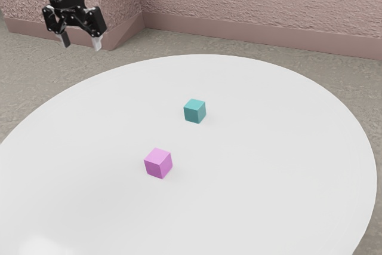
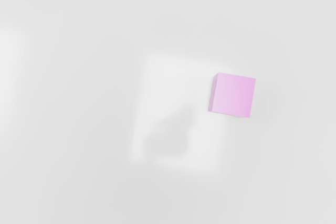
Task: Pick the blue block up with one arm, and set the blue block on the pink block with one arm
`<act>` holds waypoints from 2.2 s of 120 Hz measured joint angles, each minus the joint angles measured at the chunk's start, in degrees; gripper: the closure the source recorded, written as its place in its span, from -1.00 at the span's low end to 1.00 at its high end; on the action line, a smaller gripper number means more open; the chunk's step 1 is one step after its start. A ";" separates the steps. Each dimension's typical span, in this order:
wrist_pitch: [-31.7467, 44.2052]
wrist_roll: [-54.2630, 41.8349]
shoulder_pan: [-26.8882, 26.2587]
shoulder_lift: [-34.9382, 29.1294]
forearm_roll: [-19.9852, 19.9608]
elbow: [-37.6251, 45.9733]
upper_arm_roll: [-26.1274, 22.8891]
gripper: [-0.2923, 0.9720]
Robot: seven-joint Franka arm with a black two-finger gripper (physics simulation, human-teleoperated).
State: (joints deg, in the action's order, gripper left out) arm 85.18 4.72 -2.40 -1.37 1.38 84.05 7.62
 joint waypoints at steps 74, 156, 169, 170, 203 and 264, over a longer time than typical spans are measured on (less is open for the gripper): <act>-11.68 0.38 -4.23 7.94 -0.58 -23.71 -1.08 -0.54; 21.04 0.39 -5.53 41.59 -5.68 -27.60 3.06 -0.54; 27.20 0.17 -5.39 45.57 -7.03 -27.58 2.93 -0.54; 27.60 0.14 -5.37 45.81 -7.21 -27.57 2.90 -0.54; 38.85 -1.12 -4.97 54.52 -11.07 -28.91 2.96 -0.54; 54.92 -6.20 1.41 67.30 -16.65 -40.59 -3.11 -0.54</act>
State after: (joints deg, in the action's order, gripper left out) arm 140.10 -1.48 -0.99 65.92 -15.26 43.45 4.51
